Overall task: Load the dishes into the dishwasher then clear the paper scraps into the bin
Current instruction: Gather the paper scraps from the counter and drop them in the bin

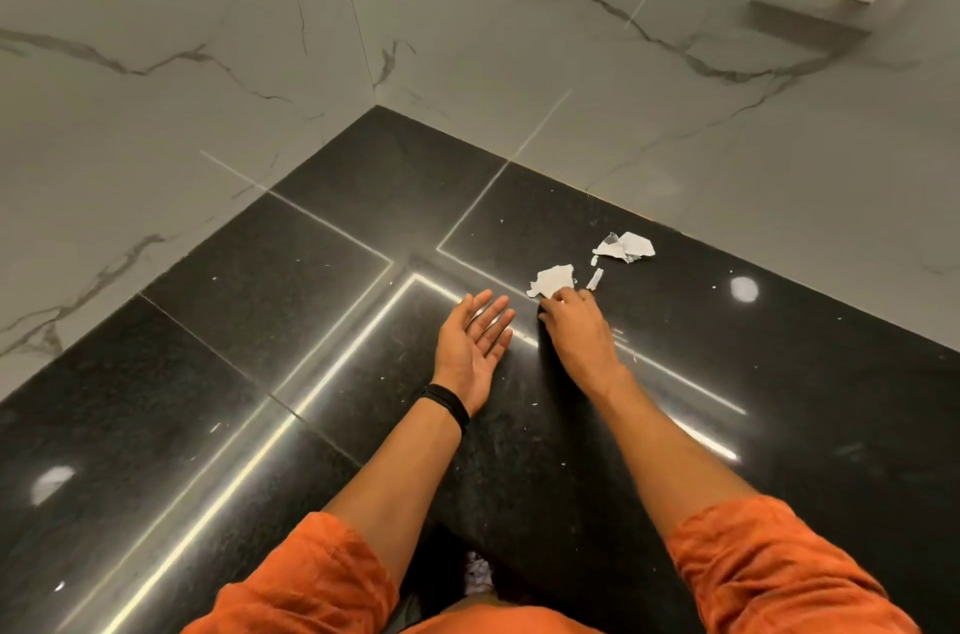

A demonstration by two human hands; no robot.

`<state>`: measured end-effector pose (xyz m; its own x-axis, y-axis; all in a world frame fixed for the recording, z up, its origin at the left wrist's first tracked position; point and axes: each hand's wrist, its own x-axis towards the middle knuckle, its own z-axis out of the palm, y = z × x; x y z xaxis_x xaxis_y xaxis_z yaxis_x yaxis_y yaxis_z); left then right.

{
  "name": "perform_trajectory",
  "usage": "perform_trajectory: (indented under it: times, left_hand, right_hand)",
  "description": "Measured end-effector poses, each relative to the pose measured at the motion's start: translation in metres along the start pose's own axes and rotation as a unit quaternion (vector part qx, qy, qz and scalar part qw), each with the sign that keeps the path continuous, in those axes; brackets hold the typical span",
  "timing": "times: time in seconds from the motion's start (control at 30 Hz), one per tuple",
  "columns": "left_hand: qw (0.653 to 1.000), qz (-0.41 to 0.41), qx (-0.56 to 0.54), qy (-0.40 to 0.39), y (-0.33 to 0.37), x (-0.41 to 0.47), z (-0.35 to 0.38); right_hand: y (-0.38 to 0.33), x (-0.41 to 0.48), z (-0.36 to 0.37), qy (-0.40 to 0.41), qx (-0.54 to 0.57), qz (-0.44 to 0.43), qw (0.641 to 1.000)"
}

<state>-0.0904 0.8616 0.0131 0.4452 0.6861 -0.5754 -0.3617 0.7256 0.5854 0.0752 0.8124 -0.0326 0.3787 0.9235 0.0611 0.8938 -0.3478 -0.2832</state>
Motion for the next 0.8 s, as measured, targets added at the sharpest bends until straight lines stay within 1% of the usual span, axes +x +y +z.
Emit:
perform_trajectory:
  times: [0.07,0.1,0.17,0.23,0.3,0.37,0.43,0.53,0.6,0.7,0.73,0.8]
  left_hand:
    - [1.0,-0.001,0.001,0.0,0.001,0.004,0.0]
    - [1.0,-0.002,0.001,0.0,0.002,0.006,-0.001]
    - [1.0,-0.003,-0.002,0.002,0.002,0.009,-0.002]
    - [1.0,-0.008,0.0,0.0,0.001,0.011,-0.001]
    - [1.0,-0.014,0.003,-0.003,-0.005,0.012,0.001]
    - [1.0,-0.023,0.004,-0.006,-0.012,0.012,0.005]
    - [0.999,-0.034,-0.007,-0.011,-0.018,0.012,0.008]
    - [0.995,-0.063,-0.073,-0.028,-0.02,0.012,0.012]
    - [0.99,-0.072,-0.115,-0.027,-0.017,0.013,0.013]
    - [0.987,-0.061,-0.15,-0.003,-0.01,0.014,0.007]
    - [0.984,-0.061,-0.168,0.001,-0.007,0.015,0.005]
    - [0.981,-0.056,-0.186,0.012,-0.002,0.017,0.001]
  right_hand:
    - [0.004,-0.007,0.005,0.023,0.003,-0.007,1.0]
    - [0.005,-0.011,0.005,0.032,0.012,0.004,0.999]
    - [0.002,-0.021,-0.001,0.066,0.086,0.057,0.993]
    - [-0.008,-0.034,-0.013,0.122,0.188,0.133,0.965]
    - [-0.019,-0.044,-0.021,0.158,0.259,0.169,0.938]
    - [-0.033,-0.049,-0.026,0.169,0.311,0.163,0.921]
    - [-0.049,-0.052,-0.029,0.167,0.349,0.137,0.912]
    - [-0.069,-0.052,-0.028,0.126,0.363,0.097,0.918]
    - [-0.076,-0.049,-0.03,0.121,0.361,0.08,0.921]
    - [-0.073,-0.034,-0.035,0.132,0.398,0.086,0.904]
    - [-0.069,-0.027,-0.035,0.132,0.393,0.087,0.906]
    - [-0.058,-0.009,-0.03,0.112,0.346,0.094,0.927]
